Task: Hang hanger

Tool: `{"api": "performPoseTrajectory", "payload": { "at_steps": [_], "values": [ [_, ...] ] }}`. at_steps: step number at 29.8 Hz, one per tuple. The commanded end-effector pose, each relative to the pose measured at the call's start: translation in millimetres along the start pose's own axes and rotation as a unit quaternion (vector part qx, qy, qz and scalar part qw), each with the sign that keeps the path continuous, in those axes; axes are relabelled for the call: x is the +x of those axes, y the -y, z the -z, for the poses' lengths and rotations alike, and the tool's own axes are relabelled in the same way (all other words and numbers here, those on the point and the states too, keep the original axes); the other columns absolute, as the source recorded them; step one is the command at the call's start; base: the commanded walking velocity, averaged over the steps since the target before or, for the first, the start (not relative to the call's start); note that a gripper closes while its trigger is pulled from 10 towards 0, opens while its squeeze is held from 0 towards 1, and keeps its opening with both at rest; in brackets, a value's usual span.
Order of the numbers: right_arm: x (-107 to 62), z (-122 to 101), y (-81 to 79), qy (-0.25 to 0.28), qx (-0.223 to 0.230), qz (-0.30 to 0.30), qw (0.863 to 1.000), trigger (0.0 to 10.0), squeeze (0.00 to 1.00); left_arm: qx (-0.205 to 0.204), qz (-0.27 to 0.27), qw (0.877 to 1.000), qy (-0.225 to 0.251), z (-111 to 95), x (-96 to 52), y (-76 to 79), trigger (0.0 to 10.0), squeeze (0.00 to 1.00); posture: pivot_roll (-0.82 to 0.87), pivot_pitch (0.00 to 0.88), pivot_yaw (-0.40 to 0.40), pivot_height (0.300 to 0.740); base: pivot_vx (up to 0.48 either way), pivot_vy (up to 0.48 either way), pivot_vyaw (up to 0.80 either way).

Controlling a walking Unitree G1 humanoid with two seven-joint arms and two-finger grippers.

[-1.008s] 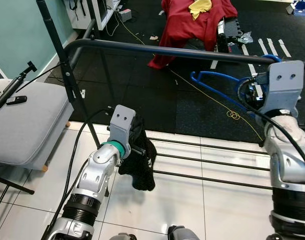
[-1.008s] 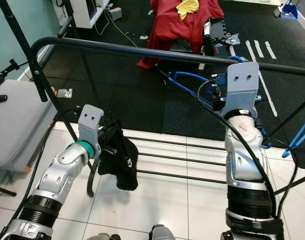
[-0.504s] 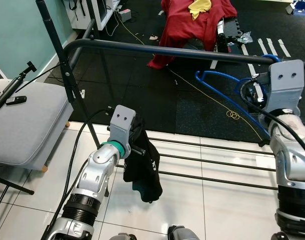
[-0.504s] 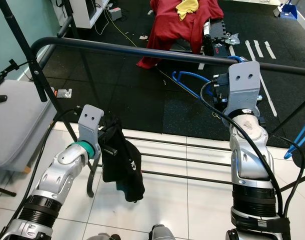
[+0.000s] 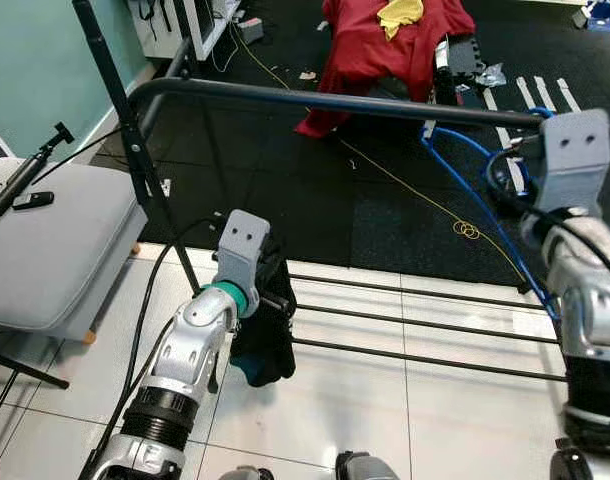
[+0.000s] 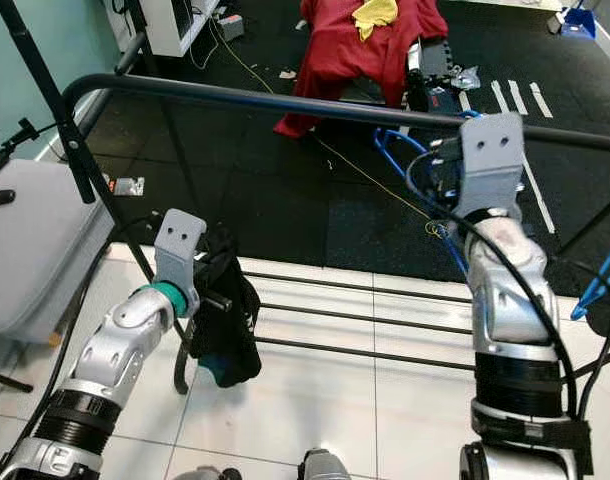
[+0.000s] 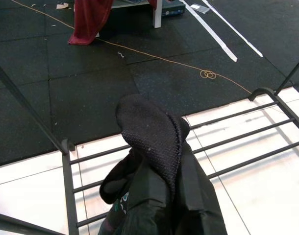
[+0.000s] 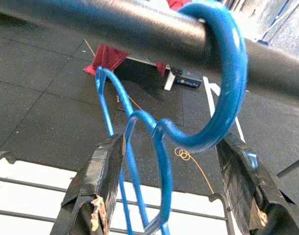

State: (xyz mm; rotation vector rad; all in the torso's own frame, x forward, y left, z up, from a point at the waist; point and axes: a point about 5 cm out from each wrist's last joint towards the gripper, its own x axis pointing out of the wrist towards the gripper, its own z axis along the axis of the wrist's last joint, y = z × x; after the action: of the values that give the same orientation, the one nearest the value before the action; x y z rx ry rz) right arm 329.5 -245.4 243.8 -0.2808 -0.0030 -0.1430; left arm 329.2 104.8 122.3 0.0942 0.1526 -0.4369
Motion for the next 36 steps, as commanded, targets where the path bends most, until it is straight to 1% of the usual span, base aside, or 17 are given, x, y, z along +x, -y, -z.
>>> {"api": "performPoseTrajectory", "payload": {
  "at_steps": [1,4,5,7,8,9,10,11,12,13,14,18,20,21,22,23,36],
  "values": [
    [1.2,4,3.4,-0.014,0.002,0.001,1.000,10.0,0.00,0.007,0.005,1.000,-0.004,0,0.4,2.0,10.0,0.00,-0.12,0.063,0.059,0.740,0.000,0.000,0.00],
    [2.4,4,4.6,-0.014,0.000,0.000,1.000,10.0,0.00,0.007,0.005,1.000,-0.004,0,0.4,2.1,10.0,0.00,-0.12,0.063,0.059,0.740,0.000,0.000,0.00],
    [3.2,4,5.1,-0.016,-0.001,-0.002,1.000,8.7,0.00,0.007,0.005,1.000,-0.005,0,0.3,2.2,10.0,0.00,-0.12,0.062,0.057,0.740,0.000,0.000,0.00],
    [3.2,4,5.1,-0.016,-0.001,-0.002,1.000,8.7,0.00,0.007,0.005,1.000,-0.005,0,0.3,2.2,10.0,0.00,-0.12,0.062,0.057,0.740,0.000,0.000,0.00],
    [3.8,5,5.2,-0.018,-0.001,-0.004,1.000,5.7,0.00,0.007,0.005,1.000,-0.005,0,0.0,2.2,10.0,0.00,-0.11,0.062,0.056,0.740,0.000,0.000,0.00],
    [3.8,5,5.2,-0.018,-0.001,-0.004,1.000,5.7,0.00,0.007,0.005,1.000,-0.005,0,0.0,2.2,10.0,0.00,-0.11,0.062,0.056,0.740,0.000,0.000,0.00],
    [4.4,7,4.5,-0.022,0.001,-0.008,1.000,4.1,0.00,0.007,0.004,1.000,-0.005,0,-0.2,1.7,10.0,0.00,-0.11,0.062,0.056,0.740,0.000,0.000,0.00],
    [4.4,7,4.5,-0.022,0.001,-0.008,1.000,4.1,0.00,0.007,0.004,1.000,-0.005,0,-0.2,1.7,10.0,0.00,-0.11,0.062,0.056,0.740,0.000,0.000,0.00],
    [4.8,8,3.5,-0.025,0.004,-0.013,1.000,3.1,0.00,0.007,0.004,1.000,-0.005,1,-0.3,1.2,10.0,0.00,-0.11,0.062,0.057,0.740,0.000,0.000,0.00],
    [4.8,8,3.5,-0.025,0.004,-0.013,1.000,3.1,0.00,0.007,0.004,1.000,-0.005,1,-0.3,1.2,10.0,0.00,-0.11,0.062,0.057,0.740,0.000,0.000,0.00],
    [5.1,10,2.6,-0.028,0.006,-0.017,0.999,2.1,0.00,0.008,0.003,1.000,-0.006,0,-0.3,0.8,10.0,0.00,-0.11,0.061,0.056,0.740,0.000,0.000,0.00],
    [6.0,13,1.8,-0.035,0.006,-0.024,0.999,1.8,0.00,0.009,0.003,1.000,-0.006,0,-0.1,0.0,10.0,0.00,-0.11,0.061,0.055,0.740,0.000,0.000,0.00],
    [6.3,13,1.6,-0.036,0.006,-0.027,0.999,1.5,0.00,0.009,0.003,1.000,-0.005,0,0.0,-0.1,10.0,0.00,-0.11,0.061,0.055,0.740,0.000,0.000,0.00],
    [6.6,13,1.5,-0.037,0.006,-0.028,0.999,0.5,0.00,0.009,0.003,1.000,-0.005,-1,0.1,-0.2,10.0,0.00,-0.11,0.060,0.055,0.740,0.000,0.000,0.00],
    [6.6,13,1.5,-0.037,0.006,-0.028,0.999,0.5,0.00,0.009,0.003,1.000,-0.005,-1,0.1,-0.2,10.0,0.00,-0.11,0.060,0.055,0.740,0.000,0.000,0.00],
    [6.7,14,1.5,-0.038,0.005,-0.030,0.999,0.0,0.00,0.009,0.003,1.000,-0.005,-1,0.2,-0.1,10.0,0.00,-0.11,0.058,0.055,0.740,0.000,0.000,0.00],
    [5.9,11,0.6,-0.030,-0.001,-0.034,0.999,0.0,0.00,0.015,0.006,1.000,-0.002,-3,1.8,1.0,10.0,0.00,-0.11,0.042,0.055,0.740,0.000,0.000,0.00]
  ]
}}
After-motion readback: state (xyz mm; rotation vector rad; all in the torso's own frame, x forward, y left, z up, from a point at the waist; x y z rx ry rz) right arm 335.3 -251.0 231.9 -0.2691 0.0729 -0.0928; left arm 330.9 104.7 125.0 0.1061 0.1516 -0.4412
